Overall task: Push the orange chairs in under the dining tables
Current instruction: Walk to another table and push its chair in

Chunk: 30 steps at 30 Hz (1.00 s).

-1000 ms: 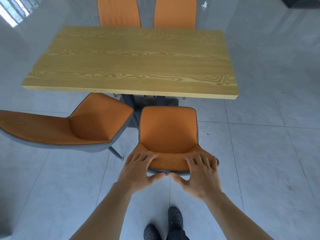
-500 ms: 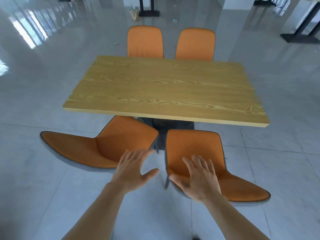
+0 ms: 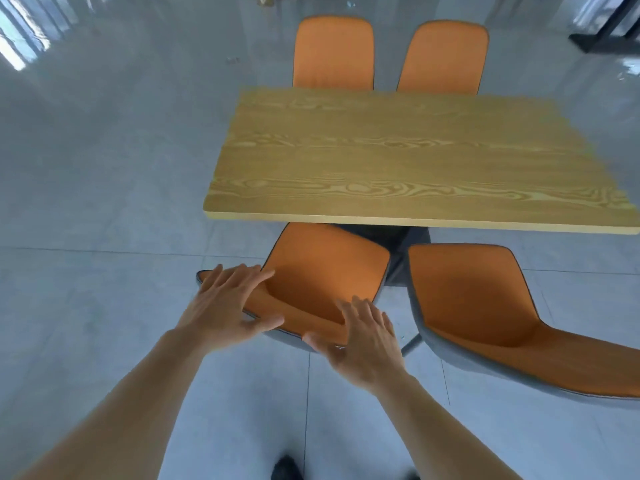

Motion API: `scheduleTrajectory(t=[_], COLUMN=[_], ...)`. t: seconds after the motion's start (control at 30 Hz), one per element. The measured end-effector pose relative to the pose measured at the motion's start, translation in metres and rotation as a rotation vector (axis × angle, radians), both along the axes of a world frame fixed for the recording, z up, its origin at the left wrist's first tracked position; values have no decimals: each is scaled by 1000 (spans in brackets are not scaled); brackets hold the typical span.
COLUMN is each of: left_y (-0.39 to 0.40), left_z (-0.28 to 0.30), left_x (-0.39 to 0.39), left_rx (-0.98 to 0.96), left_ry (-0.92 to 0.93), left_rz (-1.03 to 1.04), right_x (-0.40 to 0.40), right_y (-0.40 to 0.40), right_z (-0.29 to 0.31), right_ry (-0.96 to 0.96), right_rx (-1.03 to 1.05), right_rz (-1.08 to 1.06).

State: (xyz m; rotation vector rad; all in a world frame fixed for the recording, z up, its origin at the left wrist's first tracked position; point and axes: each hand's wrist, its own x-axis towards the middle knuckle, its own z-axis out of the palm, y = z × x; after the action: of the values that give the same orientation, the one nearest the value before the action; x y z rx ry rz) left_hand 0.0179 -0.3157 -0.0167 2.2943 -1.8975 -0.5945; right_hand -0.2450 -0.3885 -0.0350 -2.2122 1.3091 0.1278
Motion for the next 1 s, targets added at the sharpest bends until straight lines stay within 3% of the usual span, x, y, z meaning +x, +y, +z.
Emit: scheduleTrajectory(t=[0.2, 0.47, 1.0], left_y=[-3, -5, 22], left_z=[-21, -38, -45], left_x=[43, 50, -63], left_rx=[77, 44, -83], left_ry=[-15, -64, -96], left_rz=[-116, -98, 140], right_x=[44, 54, -37], right_y=[24, 25, -13], right_z=[-21, -34, -29], right_ry=[82, 65, 94], right_rx=[145, 81, 102], right_rz=[33, -20, 164])
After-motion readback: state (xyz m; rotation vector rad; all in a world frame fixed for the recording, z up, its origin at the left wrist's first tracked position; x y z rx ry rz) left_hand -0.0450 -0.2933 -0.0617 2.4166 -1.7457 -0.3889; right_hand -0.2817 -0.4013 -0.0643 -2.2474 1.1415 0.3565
